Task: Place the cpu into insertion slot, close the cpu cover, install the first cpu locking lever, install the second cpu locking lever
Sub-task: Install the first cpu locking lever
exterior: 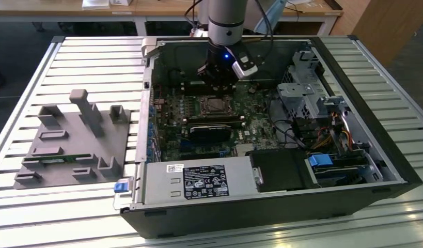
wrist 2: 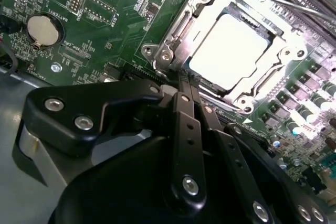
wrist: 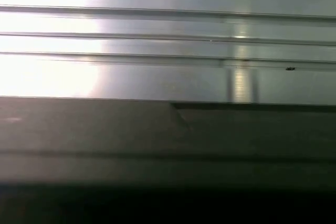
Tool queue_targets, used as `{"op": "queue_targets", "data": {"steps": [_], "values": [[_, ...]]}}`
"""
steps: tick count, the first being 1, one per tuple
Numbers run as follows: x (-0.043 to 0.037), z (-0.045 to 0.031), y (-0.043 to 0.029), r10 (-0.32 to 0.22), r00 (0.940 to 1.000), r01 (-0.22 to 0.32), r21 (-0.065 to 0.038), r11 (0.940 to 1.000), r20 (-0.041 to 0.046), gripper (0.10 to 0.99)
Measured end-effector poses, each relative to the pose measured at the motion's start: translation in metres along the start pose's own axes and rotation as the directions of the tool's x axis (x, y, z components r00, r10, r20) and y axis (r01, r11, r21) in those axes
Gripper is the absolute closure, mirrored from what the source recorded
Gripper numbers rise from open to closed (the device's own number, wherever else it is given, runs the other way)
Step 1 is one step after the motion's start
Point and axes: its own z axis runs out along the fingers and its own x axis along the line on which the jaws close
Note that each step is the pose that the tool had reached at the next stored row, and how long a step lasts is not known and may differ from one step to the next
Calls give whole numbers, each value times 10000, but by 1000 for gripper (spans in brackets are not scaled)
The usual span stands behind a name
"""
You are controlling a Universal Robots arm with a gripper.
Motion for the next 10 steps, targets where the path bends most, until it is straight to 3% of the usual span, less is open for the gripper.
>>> {"op": "queue_targets", "data": {"steps": [2, 7, 10], "values": [[-5, -34, 7, 1, 10000, -1, -40, 10000, 28, 969], [-5, -185, 4, 2, 10000, -2, -27, 10000, 18, 969], [-6, -202, -1, 0, 10000, 0, -29, 10000, 19, 969]]}}
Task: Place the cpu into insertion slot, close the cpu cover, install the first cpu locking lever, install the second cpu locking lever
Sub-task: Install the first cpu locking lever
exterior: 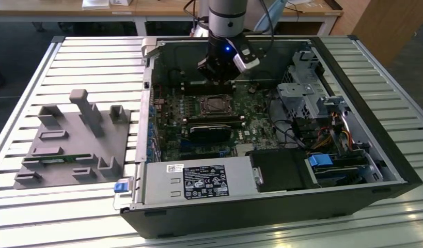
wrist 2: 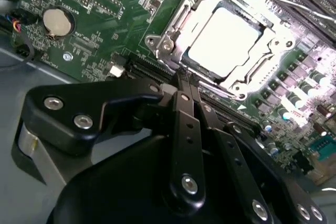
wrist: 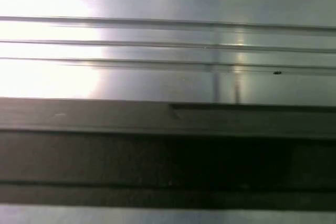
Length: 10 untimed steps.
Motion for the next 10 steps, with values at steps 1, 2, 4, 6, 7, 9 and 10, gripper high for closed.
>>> {"op": "queue_targets", "data": {"steps": [1, 2, 4, 6, 7, 9, 10], "values": [[0, 0, -5, 1, 10000, -1, 1, 10000, -1, 969], [0, -1, -9, 1, 10000, -1, 2, 10000, -2, 969], [0, 0, -17, 1, 10000, -1, 1, 10000, -2, 969], [0, 0, -26, 1, 10000, -1, 1, 10000, -1, 969], [0, 0, -29, 1, 10000, -1, 0, 10000, -1, 969], [0, 0, -33, 2, 10000, -2, 1, 10000, -1, 969], [0, -1, -36, 1, 10000, -1, 2, 10000, -2, 969]]}}
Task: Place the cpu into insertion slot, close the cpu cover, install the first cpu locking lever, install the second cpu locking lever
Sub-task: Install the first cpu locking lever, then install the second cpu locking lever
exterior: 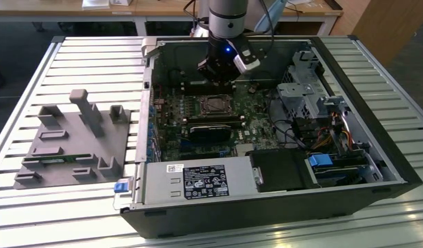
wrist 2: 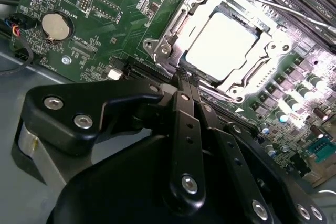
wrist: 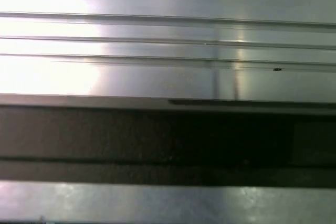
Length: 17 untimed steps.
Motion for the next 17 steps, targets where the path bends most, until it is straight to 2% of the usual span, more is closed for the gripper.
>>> {"op": "queue_targets", "data": {"steps": [17], "values": [[-1, 0, -66, 1, 10000, -1, 0, 10000, 0, 969]]}}
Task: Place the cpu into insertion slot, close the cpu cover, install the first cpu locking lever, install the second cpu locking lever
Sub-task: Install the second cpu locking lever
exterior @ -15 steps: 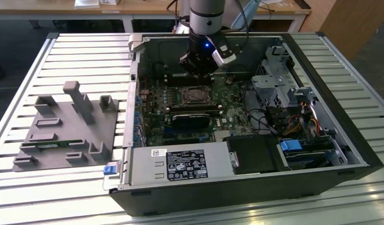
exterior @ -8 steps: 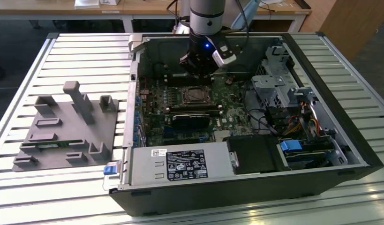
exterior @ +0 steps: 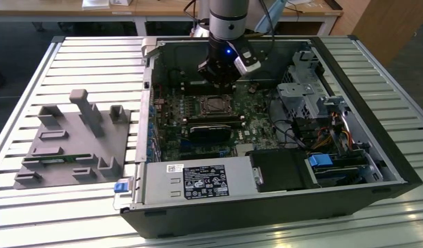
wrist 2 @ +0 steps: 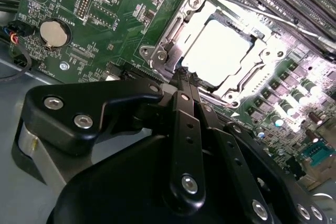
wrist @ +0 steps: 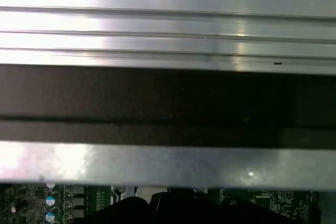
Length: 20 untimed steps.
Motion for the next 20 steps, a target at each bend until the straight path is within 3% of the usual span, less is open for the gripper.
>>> {"op": "queue_targets", "data": {"steps": [10, 17, 20], "values": [[1, -2, -90, 0, 10000, 0, 1, 10000, 0, 969], [-3, -191, -90, 0, 10000, 0, 1, 10000, -1, 969], [-3, -213, -96, -2, 10000, 2, -3, 10000, 2, 969]]}}
